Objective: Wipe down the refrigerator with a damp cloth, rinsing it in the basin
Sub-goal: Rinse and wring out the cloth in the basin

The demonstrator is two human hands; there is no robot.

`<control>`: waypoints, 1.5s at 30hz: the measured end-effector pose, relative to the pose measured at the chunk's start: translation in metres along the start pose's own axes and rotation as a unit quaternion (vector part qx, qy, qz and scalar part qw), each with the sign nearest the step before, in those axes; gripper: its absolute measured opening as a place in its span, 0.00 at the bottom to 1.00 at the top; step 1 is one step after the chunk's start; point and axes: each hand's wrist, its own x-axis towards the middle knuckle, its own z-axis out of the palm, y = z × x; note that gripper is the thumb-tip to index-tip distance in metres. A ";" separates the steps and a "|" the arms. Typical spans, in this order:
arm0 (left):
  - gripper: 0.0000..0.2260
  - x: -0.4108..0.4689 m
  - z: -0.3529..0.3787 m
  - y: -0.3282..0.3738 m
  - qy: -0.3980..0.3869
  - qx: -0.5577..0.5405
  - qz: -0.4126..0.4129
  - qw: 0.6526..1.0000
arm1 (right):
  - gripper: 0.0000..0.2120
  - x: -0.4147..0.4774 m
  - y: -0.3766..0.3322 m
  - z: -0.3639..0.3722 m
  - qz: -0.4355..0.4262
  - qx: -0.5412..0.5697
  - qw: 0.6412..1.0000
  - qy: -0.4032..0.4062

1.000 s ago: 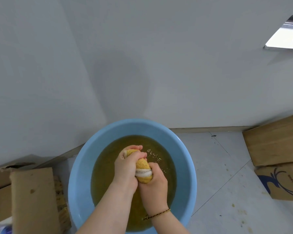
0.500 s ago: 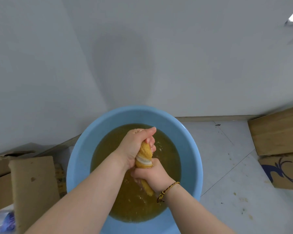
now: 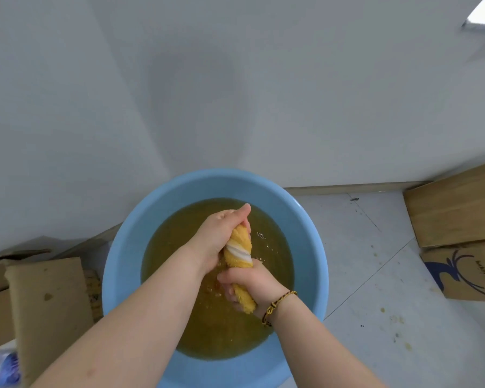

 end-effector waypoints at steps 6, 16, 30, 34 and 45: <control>0.24 -0.032 0.007 -0.003 0.007 -0.050 -0.027 0.998 | 0.06 -0.025 -0.004 -0.010 -0.104 -0.017 0.971 0.216; 0.11 -0.067 0.041 0.010 0.031 -0.091 0.014 0.995 | 0.22 -0.071 0.000 0.000 -0.239 -0.176 0.925 0.239; 0.17 -0.095 0.074 0.035 0.053 0.248 0.216 0.943 | 0.09 -0.116 -0.050 -0.025 -0.322 -0.024 0.889 0.324; 0.17 -0.093 0.074 0.038 0.025 0.216 0.199 0.956 | 0.06 -0.121 -0.051 -0.037 -0.304 0.118 0.912 0.247; 0.20 -0.083 0.095 0.038 0.091 0.379 0.128 0.912 | 0.08 -0.122 -0.043 -0.048 -0.285 0.144 0.913 0.255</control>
